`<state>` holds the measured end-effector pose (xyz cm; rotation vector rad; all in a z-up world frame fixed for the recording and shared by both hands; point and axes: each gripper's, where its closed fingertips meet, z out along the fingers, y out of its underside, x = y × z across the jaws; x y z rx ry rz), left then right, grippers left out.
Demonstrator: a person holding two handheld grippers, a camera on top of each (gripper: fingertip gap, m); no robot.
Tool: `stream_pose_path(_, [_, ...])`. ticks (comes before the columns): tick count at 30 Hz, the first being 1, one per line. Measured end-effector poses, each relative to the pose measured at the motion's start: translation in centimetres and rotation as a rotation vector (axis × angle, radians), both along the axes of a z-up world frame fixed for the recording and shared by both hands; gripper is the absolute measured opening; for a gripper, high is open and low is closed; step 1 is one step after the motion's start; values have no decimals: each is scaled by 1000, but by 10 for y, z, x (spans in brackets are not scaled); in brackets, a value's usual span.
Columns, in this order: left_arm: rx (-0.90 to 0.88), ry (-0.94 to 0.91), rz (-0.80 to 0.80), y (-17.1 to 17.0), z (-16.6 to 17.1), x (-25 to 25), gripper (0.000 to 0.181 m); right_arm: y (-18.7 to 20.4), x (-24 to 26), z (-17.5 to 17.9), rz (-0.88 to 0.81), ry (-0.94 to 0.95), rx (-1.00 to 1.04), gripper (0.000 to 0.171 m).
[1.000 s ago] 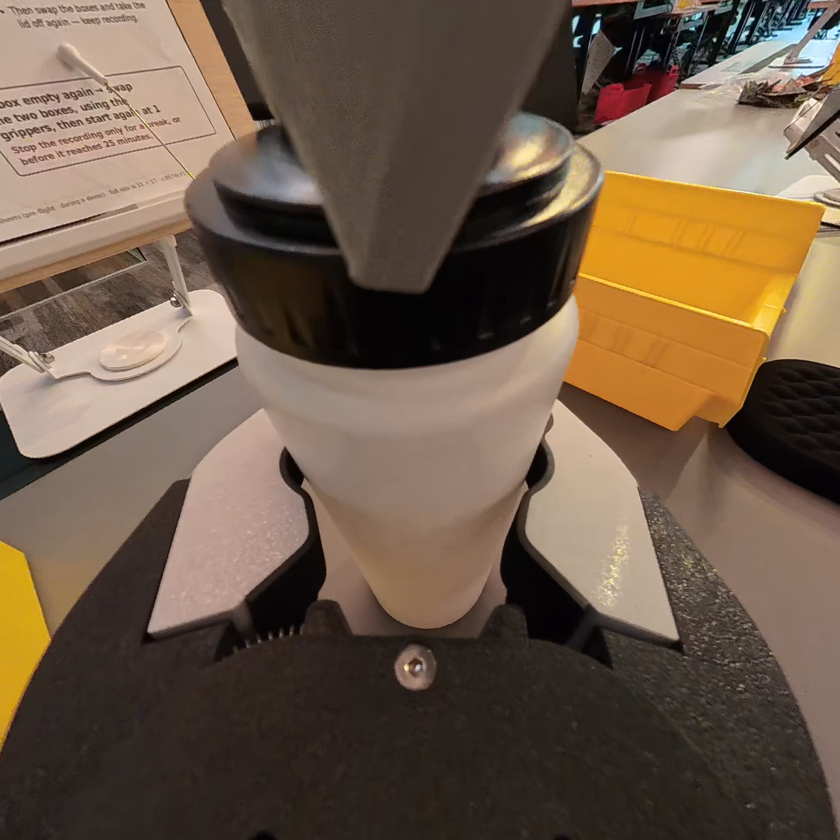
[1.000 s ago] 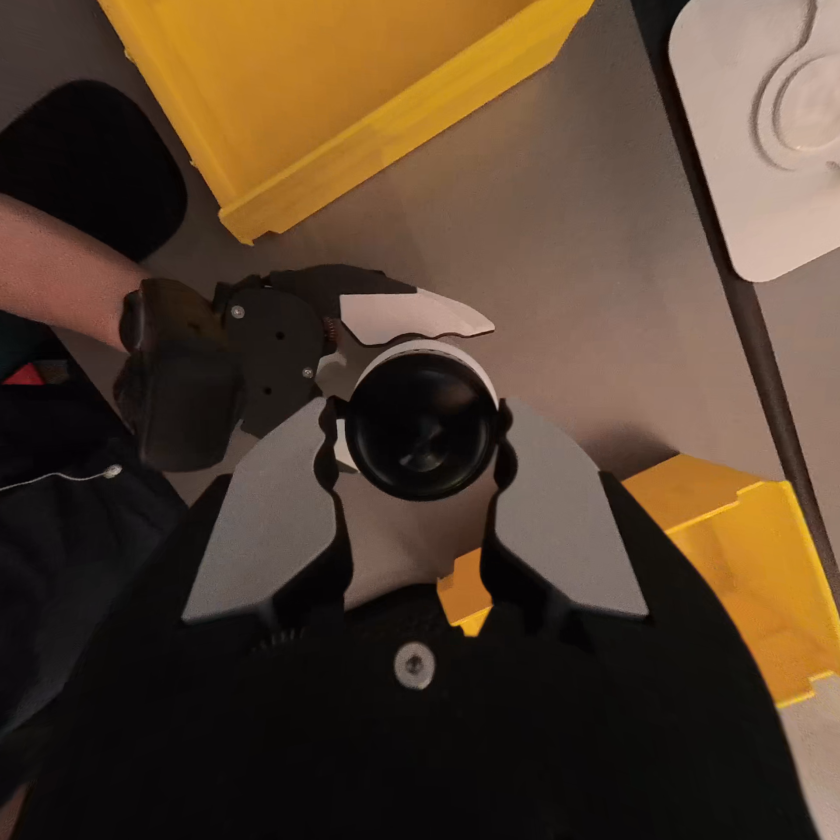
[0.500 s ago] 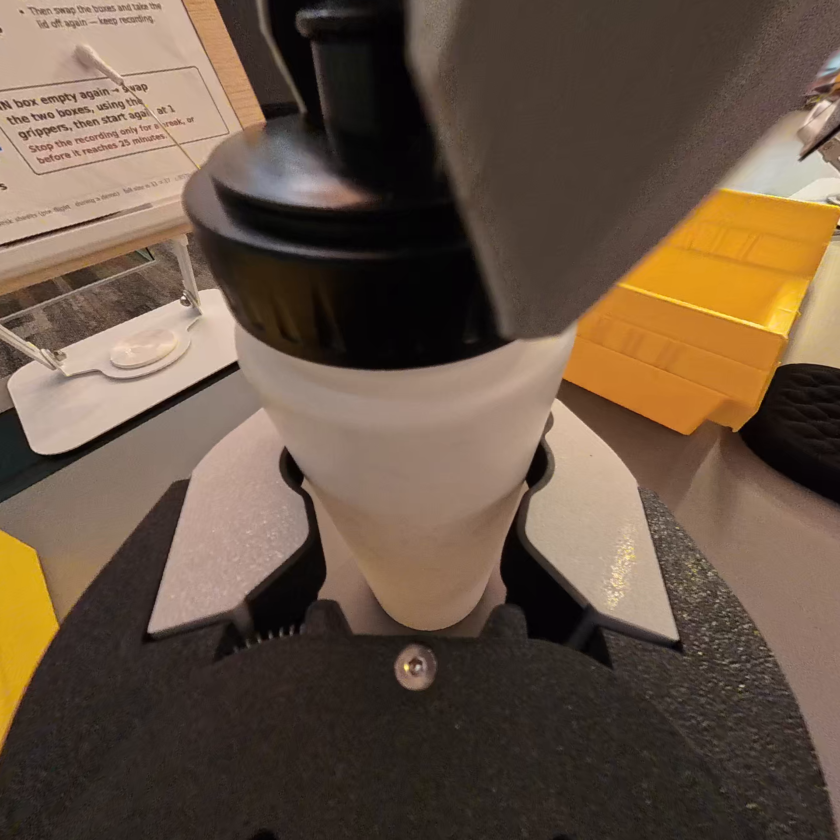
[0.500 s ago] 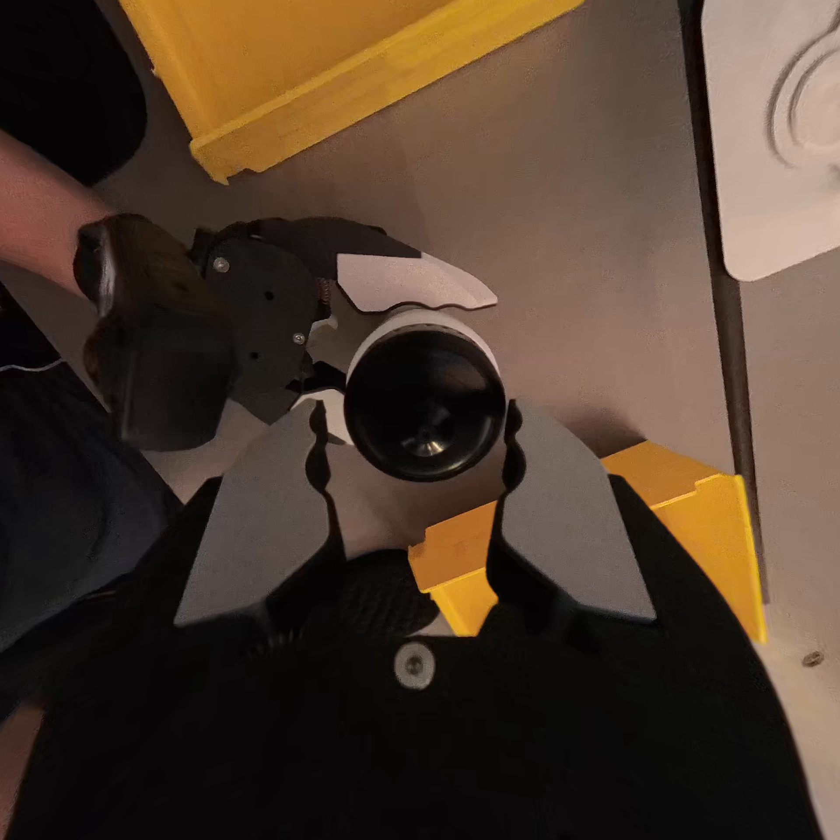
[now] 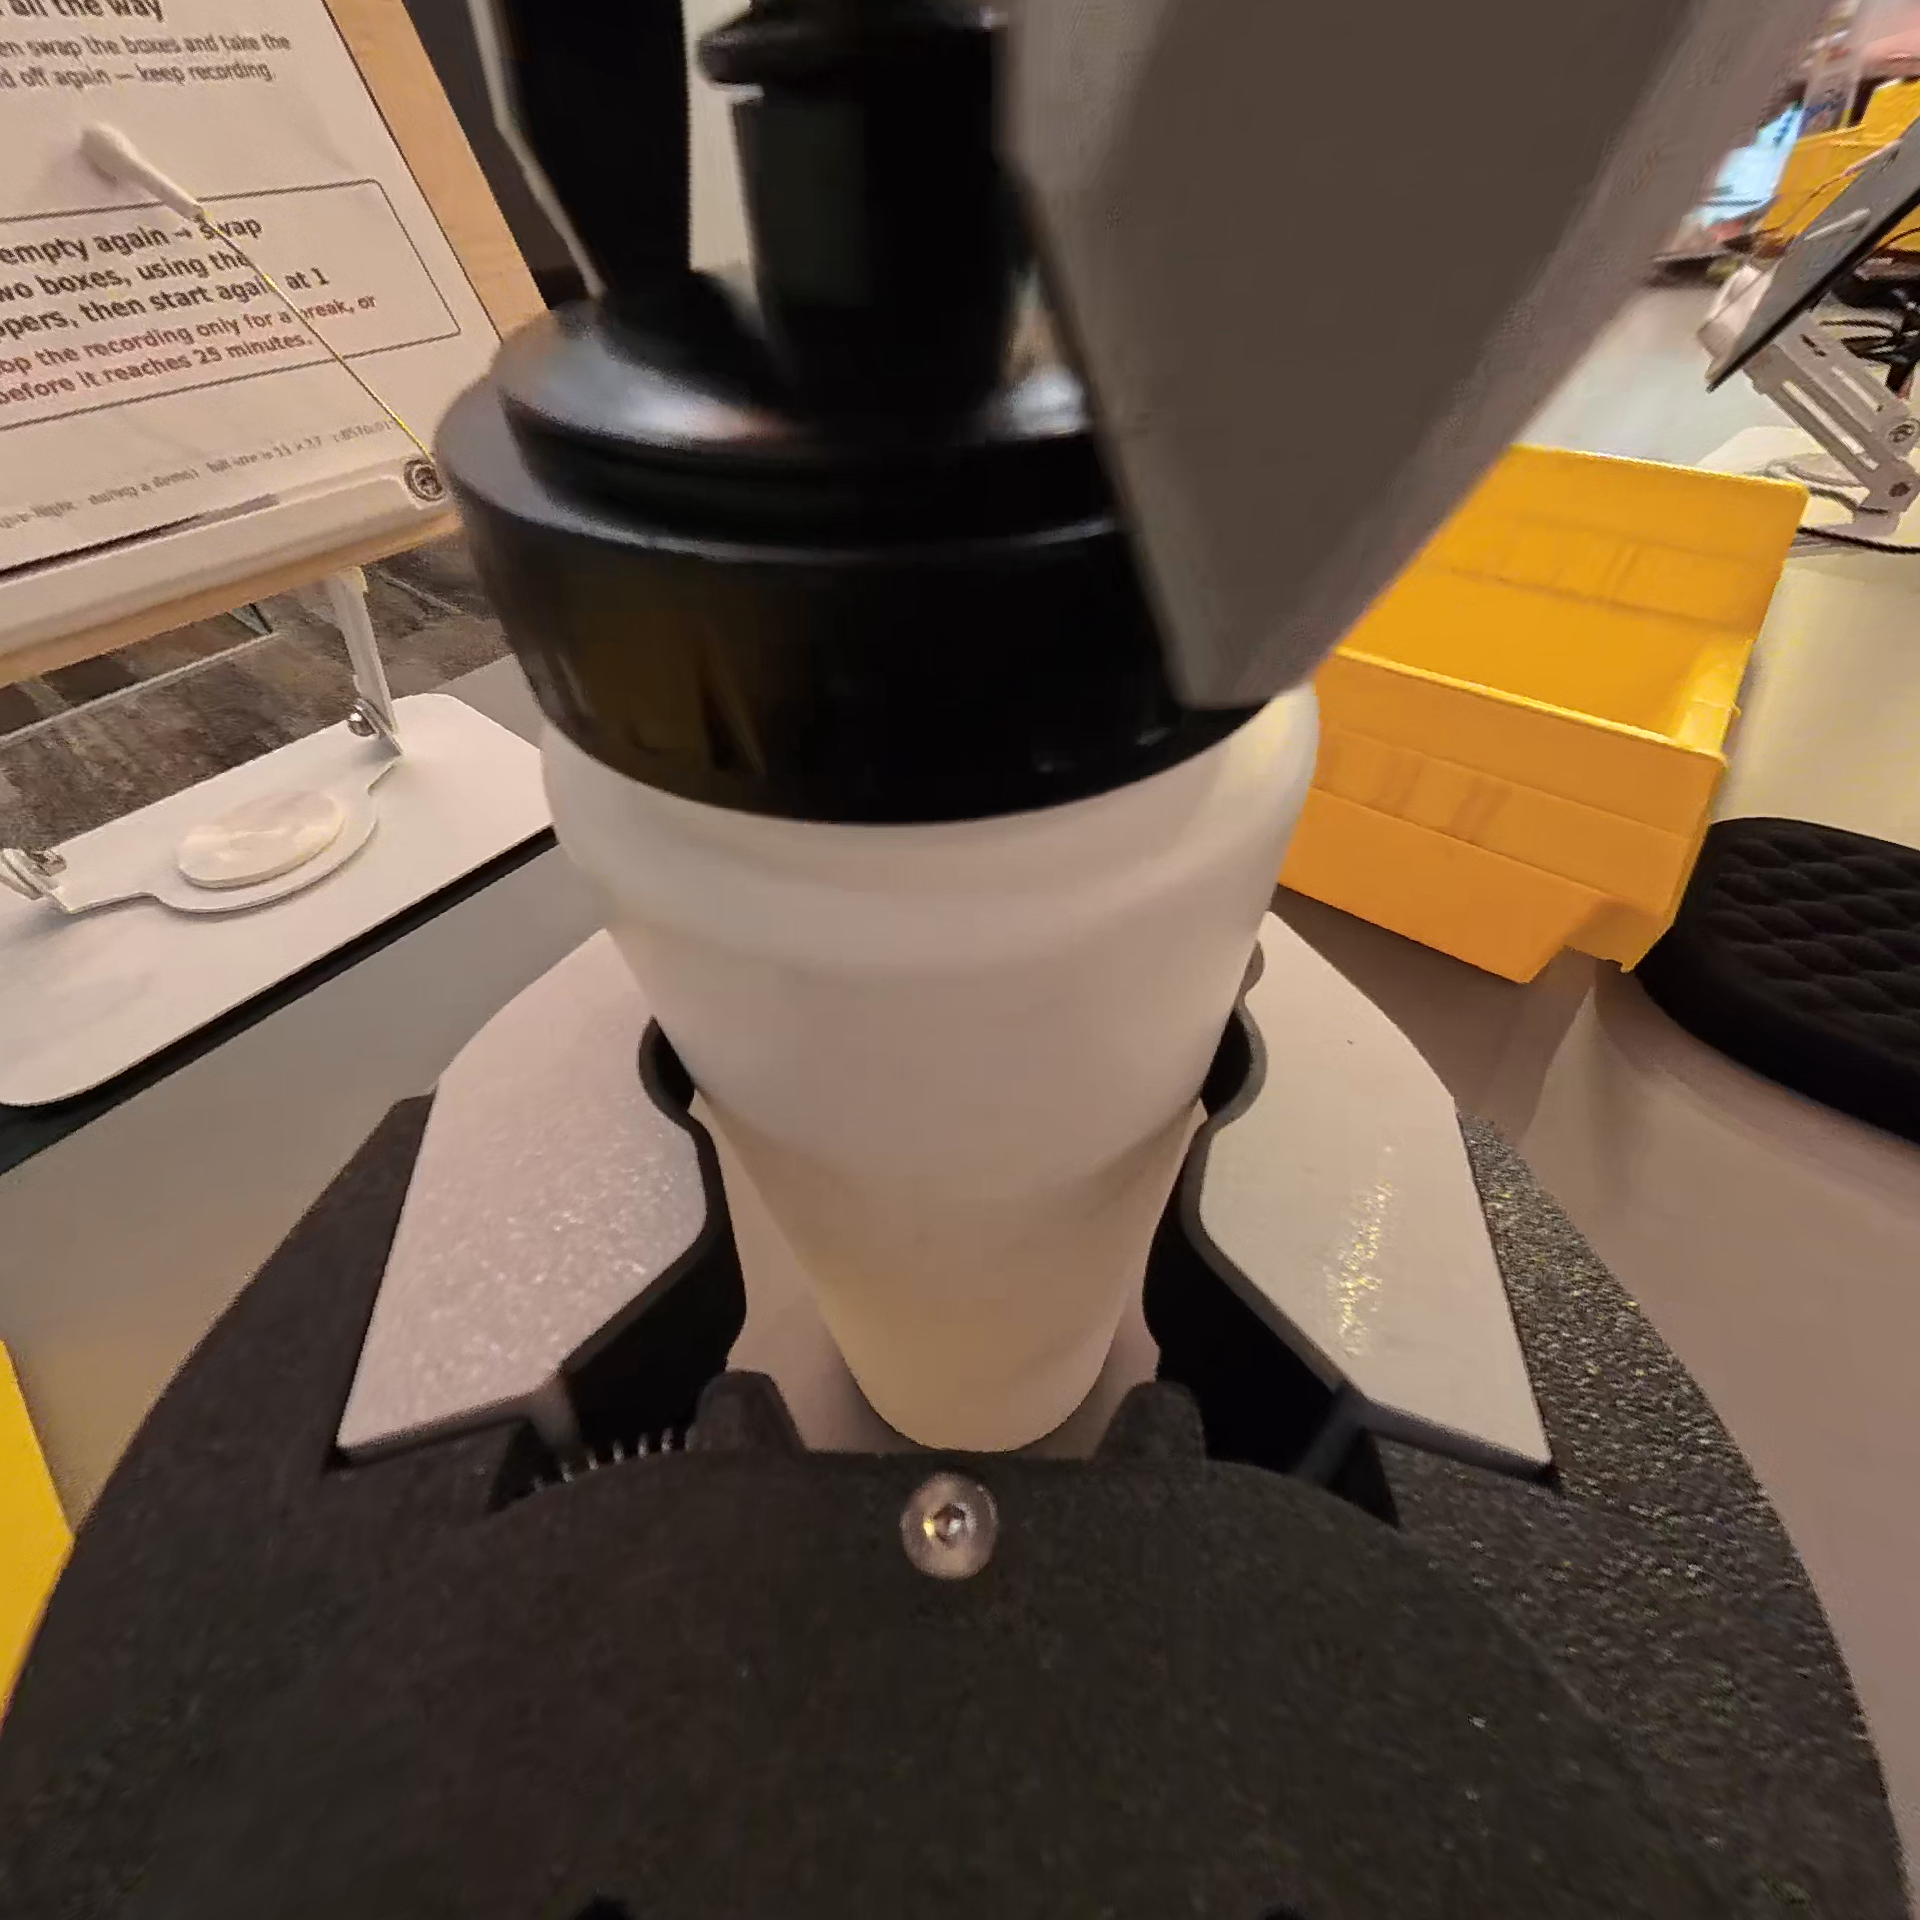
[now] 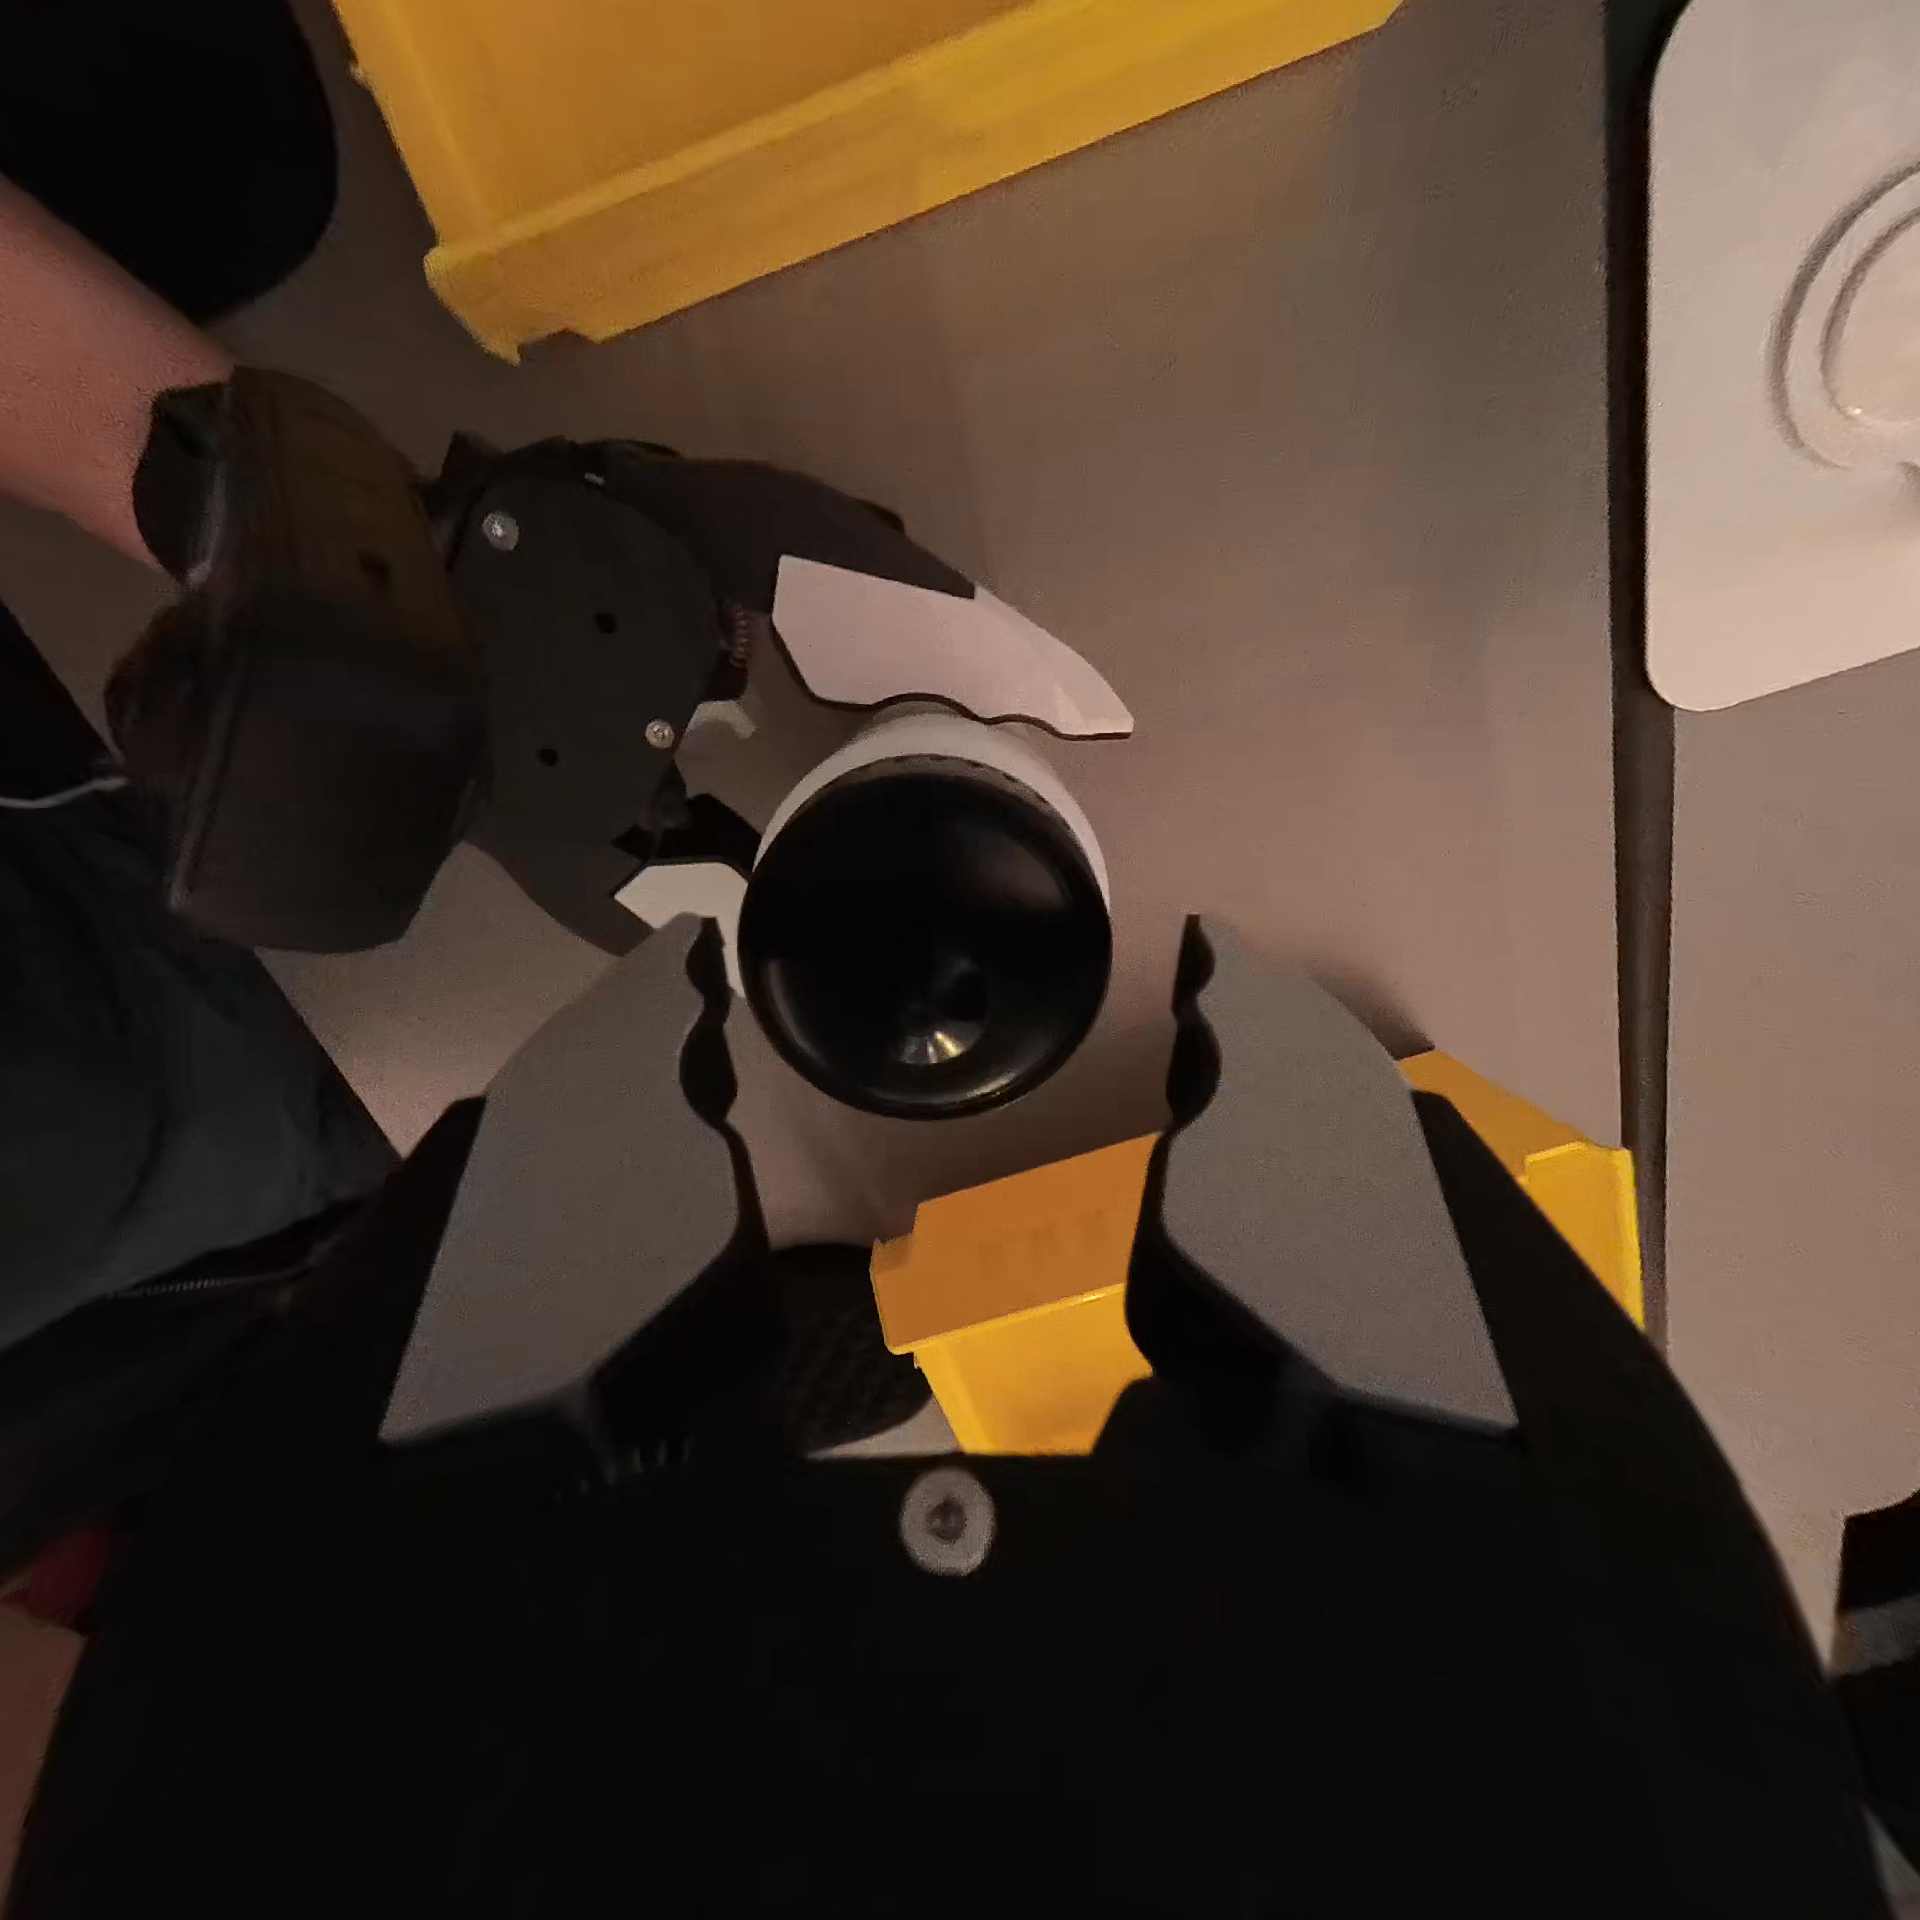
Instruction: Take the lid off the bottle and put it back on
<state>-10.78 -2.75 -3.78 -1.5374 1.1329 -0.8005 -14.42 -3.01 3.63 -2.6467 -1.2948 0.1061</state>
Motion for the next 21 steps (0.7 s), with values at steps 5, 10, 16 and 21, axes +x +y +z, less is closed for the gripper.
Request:
stream_pose_path(5, [6,6,-14,-1,0,0,98,-2,-6,-8,-23,-26,-70,73])
stream_pose_path(10, [-4,4,-40,-1,0,0,98,-3,-7,-4,264,-119,-14,71])
stream_pose_path(16, [-2,7,-31,0,0,0,98,7,-2,3,-110,-75,5,83])
stream_pose_path(21, [-3,9,-38,0,0,0,98,-1,-4,-4,22,-80,-61,71])
